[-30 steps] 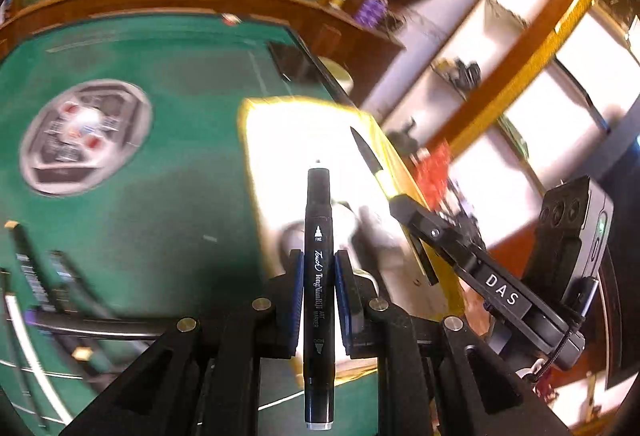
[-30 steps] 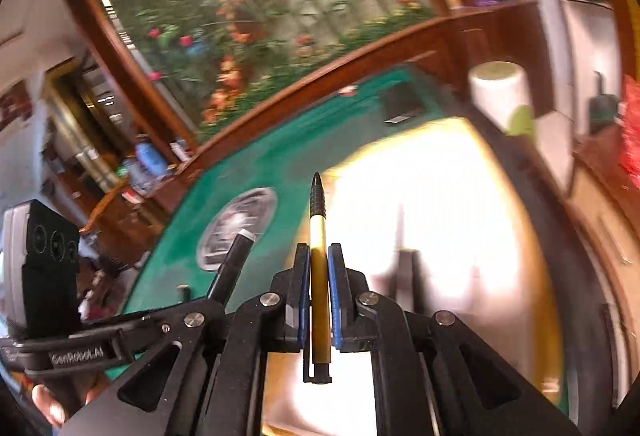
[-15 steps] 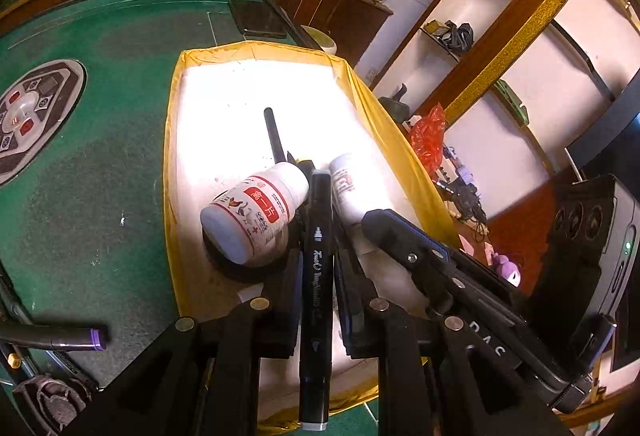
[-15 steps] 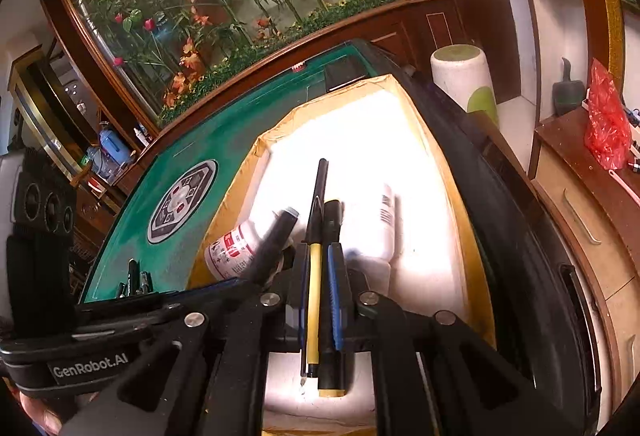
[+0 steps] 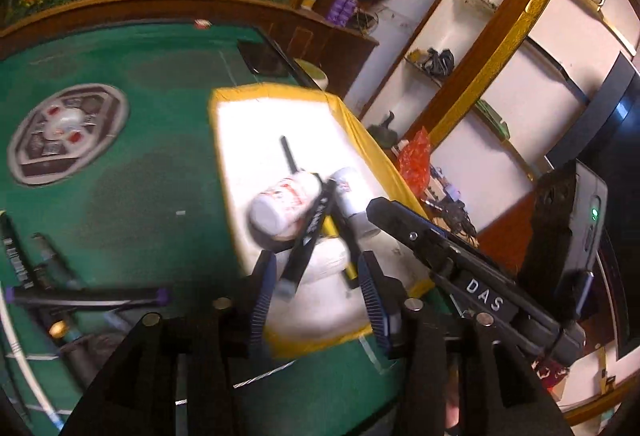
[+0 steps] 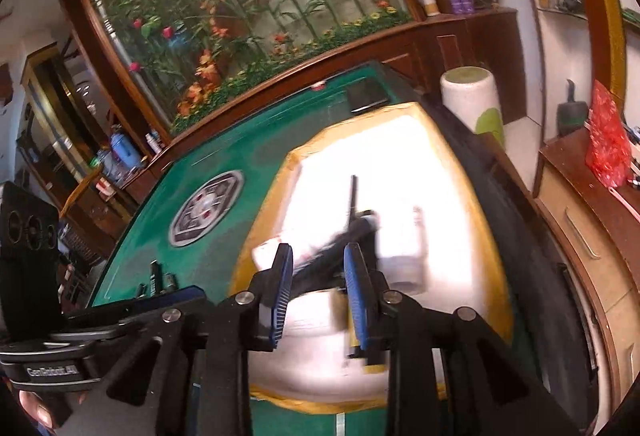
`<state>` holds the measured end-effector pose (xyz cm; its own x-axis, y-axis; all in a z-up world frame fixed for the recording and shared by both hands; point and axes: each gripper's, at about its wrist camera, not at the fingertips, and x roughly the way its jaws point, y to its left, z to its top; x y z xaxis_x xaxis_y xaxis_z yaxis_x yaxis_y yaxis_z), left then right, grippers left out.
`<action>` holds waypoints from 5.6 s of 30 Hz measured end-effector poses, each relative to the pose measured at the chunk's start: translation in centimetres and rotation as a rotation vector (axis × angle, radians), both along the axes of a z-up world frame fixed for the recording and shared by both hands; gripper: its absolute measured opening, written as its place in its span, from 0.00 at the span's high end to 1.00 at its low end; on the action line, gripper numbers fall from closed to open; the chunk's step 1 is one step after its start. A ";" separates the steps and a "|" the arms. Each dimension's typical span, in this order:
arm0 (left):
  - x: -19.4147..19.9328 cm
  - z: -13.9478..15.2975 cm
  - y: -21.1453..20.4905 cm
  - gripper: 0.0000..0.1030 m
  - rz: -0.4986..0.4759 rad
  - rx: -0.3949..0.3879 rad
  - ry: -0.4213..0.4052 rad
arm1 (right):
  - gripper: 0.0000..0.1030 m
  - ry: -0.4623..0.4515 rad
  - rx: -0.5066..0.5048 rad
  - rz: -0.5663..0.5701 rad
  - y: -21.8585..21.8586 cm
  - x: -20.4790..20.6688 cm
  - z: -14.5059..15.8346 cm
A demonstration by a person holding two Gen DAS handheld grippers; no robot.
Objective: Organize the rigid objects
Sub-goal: 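Lift both tools out of the tray back over the table, then grasp a black pen with the left tool while the right tool grasps the black round tape holder, then carry the pen and tape holder into the tray and open both tools, then move both tools back over the remaining pens on the table, then grasp the white pen with the left tool while the right tool grasps a purple-capped black marker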
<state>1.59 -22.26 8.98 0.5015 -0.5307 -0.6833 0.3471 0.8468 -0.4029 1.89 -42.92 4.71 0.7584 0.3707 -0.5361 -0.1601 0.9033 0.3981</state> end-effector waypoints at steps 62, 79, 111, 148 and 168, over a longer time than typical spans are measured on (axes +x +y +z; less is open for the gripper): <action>-4.6 -6.8 24.5 0.91 0.504 0.116 0.003 | 0.34 0.044 -0.161 0.459 18.9 -3.4 -4.4; -3.5 -0.3 15.2 0.91 0.258 0.065 -0.092 | 0.34 -0.058 -0.076 0.221 8.6 -3.0 0.6; 14.2 -3.9 -4.8 0.92 0.038 0.090 0.160 | 0.33 0.257 -0.346 0.055 -0.5 14.5 -1.0; -3.5 -2.4 17.5 0.78 0.307 -0.013 0.083 | 0.27 0.075 -0.096 0.394 13.8 -0.8 0.0; -2.8 -7.9 20.6 0.92 0.423 0.146 0.147 | 0.27 0.190 -0.248 0.384 19.7 5.7 -3.6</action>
<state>-1.26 -1.70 1.04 0.5455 -0.1934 -0.8155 -0.0925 0.9531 -0.2880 7.63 -23.23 1.12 0.4723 0.4482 -0.7590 -0.4456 0.8643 0.2332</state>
